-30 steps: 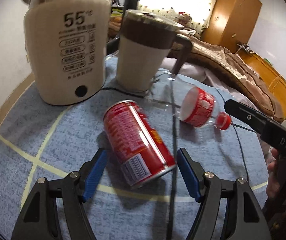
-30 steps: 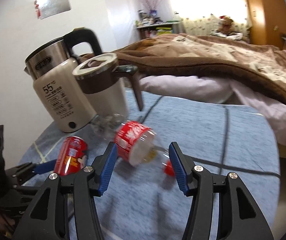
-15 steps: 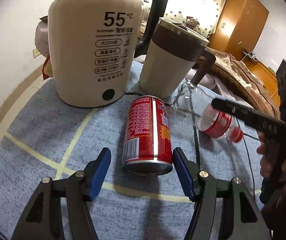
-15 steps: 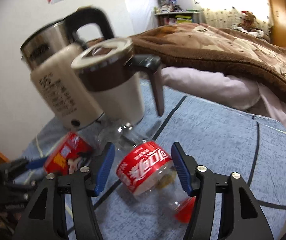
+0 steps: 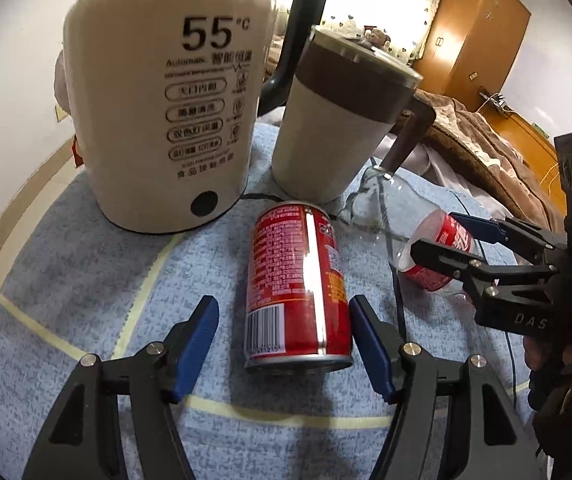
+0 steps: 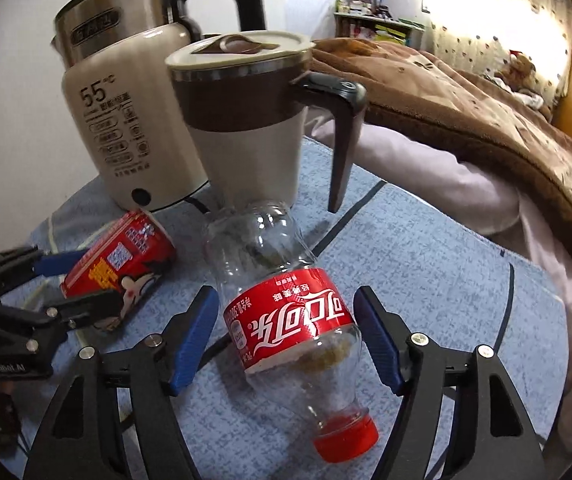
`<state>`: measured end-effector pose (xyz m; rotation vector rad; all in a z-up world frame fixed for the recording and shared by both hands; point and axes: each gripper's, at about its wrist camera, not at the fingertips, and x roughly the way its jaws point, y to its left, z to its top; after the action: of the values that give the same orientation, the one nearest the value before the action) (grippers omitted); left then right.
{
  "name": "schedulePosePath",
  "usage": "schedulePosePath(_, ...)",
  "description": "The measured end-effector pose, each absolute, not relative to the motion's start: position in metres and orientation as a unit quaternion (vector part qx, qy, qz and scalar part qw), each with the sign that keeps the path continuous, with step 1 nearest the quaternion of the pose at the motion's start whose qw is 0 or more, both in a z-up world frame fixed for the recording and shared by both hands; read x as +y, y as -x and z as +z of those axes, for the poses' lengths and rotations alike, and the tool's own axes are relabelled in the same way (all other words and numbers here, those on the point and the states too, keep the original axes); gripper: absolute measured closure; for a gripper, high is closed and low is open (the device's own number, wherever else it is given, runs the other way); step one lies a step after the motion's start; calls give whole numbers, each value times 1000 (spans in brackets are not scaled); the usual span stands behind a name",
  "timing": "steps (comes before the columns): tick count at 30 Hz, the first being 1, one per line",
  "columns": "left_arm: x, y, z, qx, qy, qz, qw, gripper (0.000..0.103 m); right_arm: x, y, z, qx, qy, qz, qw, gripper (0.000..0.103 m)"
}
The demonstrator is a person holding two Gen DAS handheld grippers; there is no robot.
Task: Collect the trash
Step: 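Grasp the red soda can with the left tool while the right tool grasps the Coca-Cola bottle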
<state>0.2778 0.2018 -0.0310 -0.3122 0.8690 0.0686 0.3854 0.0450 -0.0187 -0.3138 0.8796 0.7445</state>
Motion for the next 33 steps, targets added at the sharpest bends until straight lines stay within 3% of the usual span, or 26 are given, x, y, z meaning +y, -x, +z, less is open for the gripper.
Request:
schedulePosePath(9, 201, -285, -38, 430, 148, 44, 890, 34, 39, -389, -20, 429, 117, 337, 830, 32)
schedulePosePath(11, 200, -285, -37, 428, 151, 33, 890, 47, 40, -389, -20, 427, 117, 336, 831, 33)
schedulePosePath(12, 198, -286, -36, 427, 147, 29, 892, 49, 40, -388, -20, 425, 118, 335, 832, 33)
schedulePosePath(33, 171, -248, -10, 402, 128, 4, 907, 49, -22, -352, 10, 428, -2, 312, 848, 37)
